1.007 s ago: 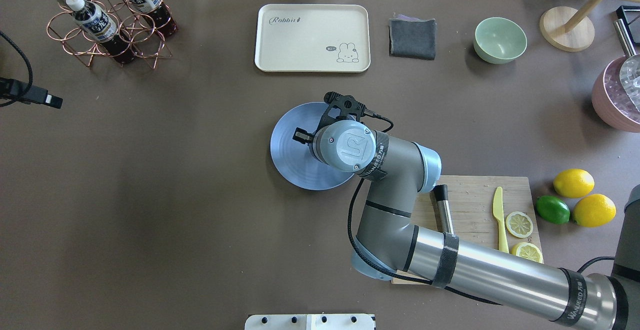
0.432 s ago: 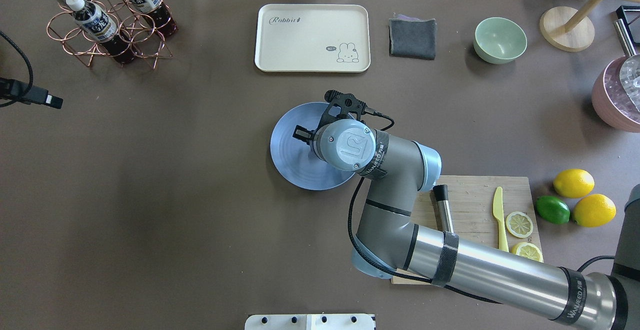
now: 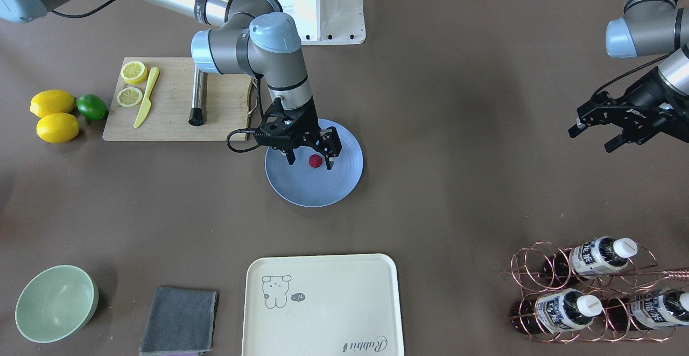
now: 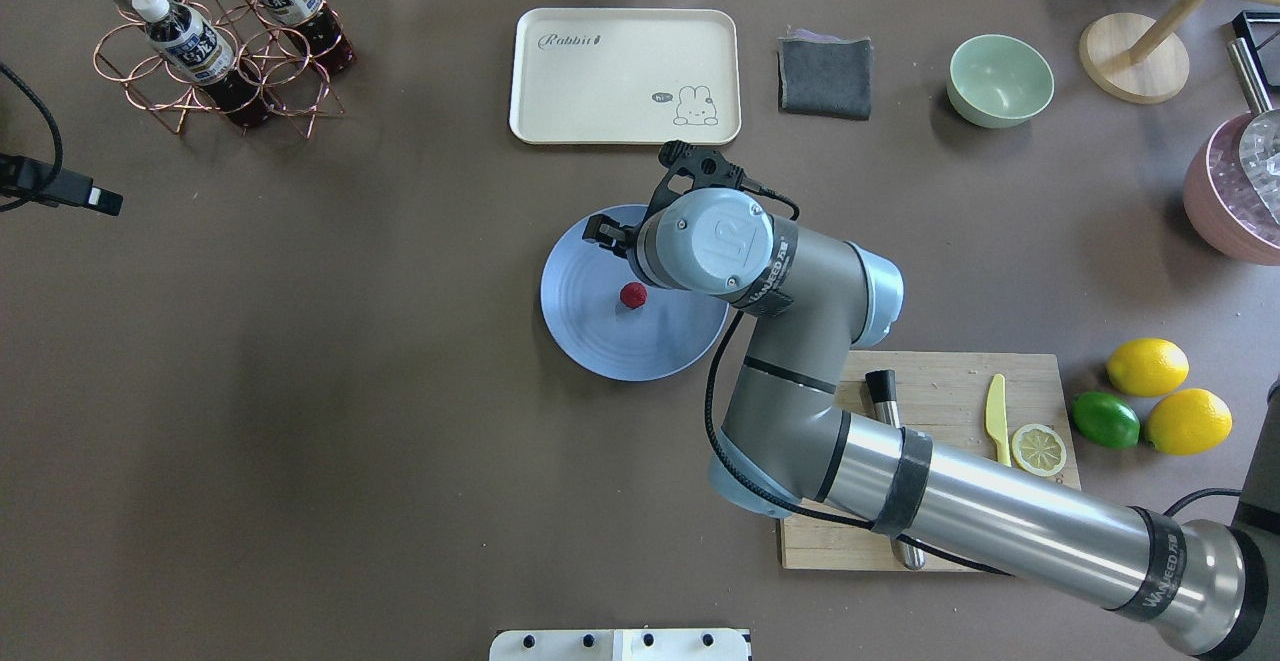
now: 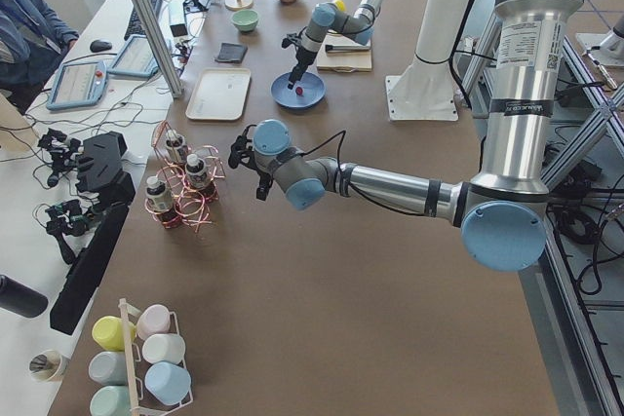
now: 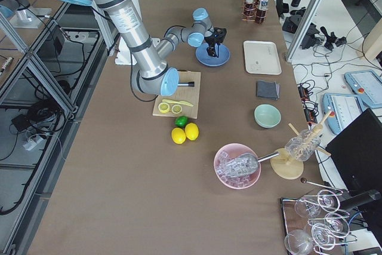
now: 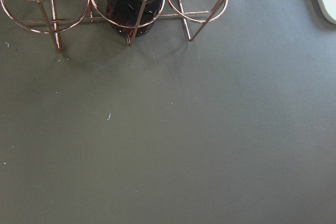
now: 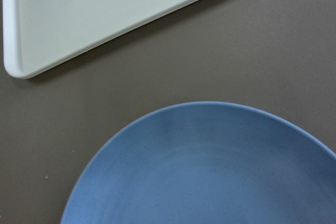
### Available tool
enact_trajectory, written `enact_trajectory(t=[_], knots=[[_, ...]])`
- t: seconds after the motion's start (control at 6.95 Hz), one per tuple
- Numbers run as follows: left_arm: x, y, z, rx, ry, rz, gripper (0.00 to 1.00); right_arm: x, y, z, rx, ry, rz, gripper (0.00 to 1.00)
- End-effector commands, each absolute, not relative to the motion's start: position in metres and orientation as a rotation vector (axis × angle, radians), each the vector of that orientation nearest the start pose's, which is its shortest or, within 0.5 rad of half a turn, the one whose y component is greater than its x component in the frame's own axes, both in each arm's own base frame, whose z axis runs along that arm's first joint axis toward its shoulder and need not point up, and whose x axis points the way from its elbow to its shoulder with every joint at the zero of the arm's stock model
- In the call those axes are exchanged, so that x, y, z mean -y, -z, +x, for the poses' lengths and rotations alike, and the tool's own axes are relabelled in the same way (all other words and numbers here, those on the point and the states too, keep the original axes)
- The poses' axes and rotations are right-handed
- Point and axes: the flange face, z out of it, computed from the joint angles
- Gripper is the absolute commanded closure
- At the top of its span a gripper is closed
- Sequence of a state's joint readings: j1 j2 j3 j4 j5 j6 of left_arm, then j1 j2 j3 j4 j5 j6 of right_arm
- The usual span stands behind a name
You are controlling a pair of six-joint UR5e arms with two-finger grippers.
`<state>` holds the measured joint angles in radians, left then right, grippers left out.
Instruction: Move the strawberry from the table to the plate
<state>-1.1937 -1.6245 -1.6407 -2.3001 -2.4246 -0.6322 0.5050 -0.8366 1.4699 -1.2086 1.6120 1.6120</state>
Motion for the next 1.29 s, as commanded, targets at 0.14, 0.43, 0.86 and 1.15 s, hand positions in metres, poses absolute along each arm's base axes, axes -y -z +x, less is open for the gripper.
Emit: enact_trajectory(t=[0.14, 0.43, 0.86, 1.15], knots=[[0.531, -0.533, 0.06, -0.998, -0.191, 0.349, 0.01, 0.544, -0.245, -0.495, 0.867, -0.404, 0.133, 0.0], [0.538, -0.548, 0.007, -0.922, -0.235, 0.36, 0.01, 0.557, -0.313, -0.389, 0.768, -0.28, 0.151, 0.0], [0.554, -0.555, -0.029, -0.787, -0.316, 0.33, 0.01, 0.544, -0.376, -0.215, 0.65, -0.105, 0.122, 0.0], [0.549, -0.574, -0.033, -0.714, -0.307, 0.293, 0.01, 0.54, -0.441, -0.126, 0.63, 0.046, 0.111, 0.0]])
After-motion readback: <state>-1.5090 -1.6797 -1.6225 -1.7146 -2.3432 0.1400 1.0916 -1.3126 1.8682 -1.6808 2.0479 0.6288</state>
